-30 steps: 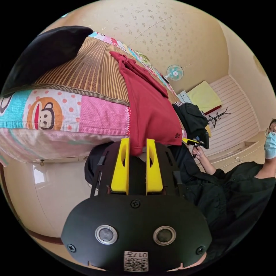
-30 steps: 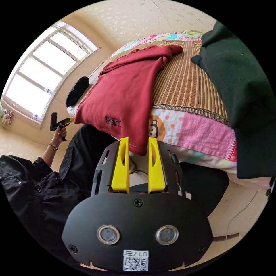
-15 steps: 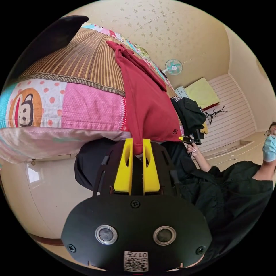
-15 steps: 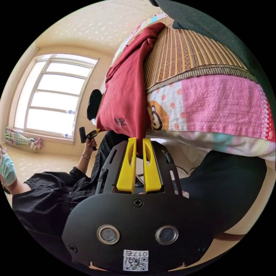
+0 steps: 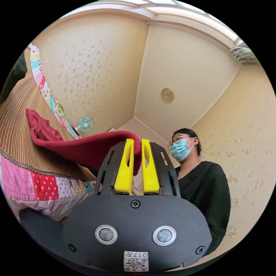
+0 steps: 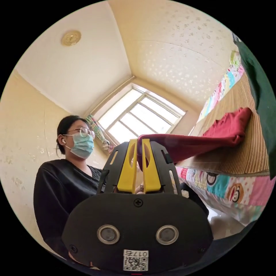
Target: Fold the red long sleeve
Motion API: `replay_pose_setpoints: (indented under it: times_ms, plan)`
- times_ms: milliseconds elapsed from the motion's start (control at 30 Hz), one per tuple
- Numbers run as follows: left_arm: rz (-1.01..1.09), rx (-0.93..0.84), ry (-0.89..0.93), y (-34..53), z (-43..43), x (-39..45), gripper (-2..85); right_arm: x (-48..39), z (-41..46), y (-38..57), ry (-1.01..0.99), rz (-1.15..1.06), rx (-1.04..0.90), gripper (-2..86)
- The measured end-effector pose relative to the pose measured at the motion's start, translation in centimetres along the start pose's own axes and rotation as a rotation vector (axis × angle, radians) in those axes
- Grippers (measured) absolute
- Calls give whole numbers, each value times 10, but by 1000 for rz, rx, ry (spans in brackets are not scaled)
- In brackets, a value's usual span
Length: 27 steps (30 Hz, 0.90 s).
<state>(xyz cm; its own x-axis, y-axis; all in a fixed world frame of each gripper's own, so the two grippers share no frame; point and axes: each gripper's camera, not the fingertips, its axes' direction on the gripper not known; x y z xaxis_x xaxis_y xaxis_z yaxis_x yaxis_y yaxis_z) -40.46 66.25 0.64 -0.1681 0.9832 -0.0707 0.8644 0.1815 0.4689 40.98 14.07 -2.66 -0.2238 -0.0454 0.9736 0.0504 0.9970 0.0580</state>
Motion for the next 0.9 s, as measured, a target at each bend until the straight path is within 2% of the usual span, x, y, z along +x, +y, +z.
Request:
replay_pose_setpoints:
  times_ms: [33,100,167,233,267,300,400,467,533,600,733,900]
  plan:
    - [31,5,68,1,3,7,50,-8,-4,1,-52,-37,38,31]
    - [39,23,81,6,7,11,50,-14,-7,3,-75,-67,70,30]
    - [-45,55,2,13,2,-1,50,-9,-8,2,36,-22,72,30]
    - [-175,105,-218,24,-14,-23,50,6,-9,2,338,105,69,29]
    - [-181,125,-252,27,-17,-27,50,10,-7,2,397,128,65,29]
    - [-187,160,-279,28,-20,-34,49,20,-4,3,441,160,80,28]
    - [-186,197,-321,6,-14,-60,49,47,15,-6,390,229,162,27]
    - [-187,197,-362,-20,-5,-85,49,57,37,-23,472,219,176,27]
    - [-209,237,-387,-52,5,-131,49,63,81,-52,650,136,134,29]
    - [-250,273,-427,-70,9,-173,50,69,118,-72,746,47,87,31]
    - [-369,271,-648,-85,16,-273,61,122,199,-93,1152,-8,-2,37]
    - [-331,122,-940,-70,34,-326,108,222,252,-72,1340,-5,-219,77]
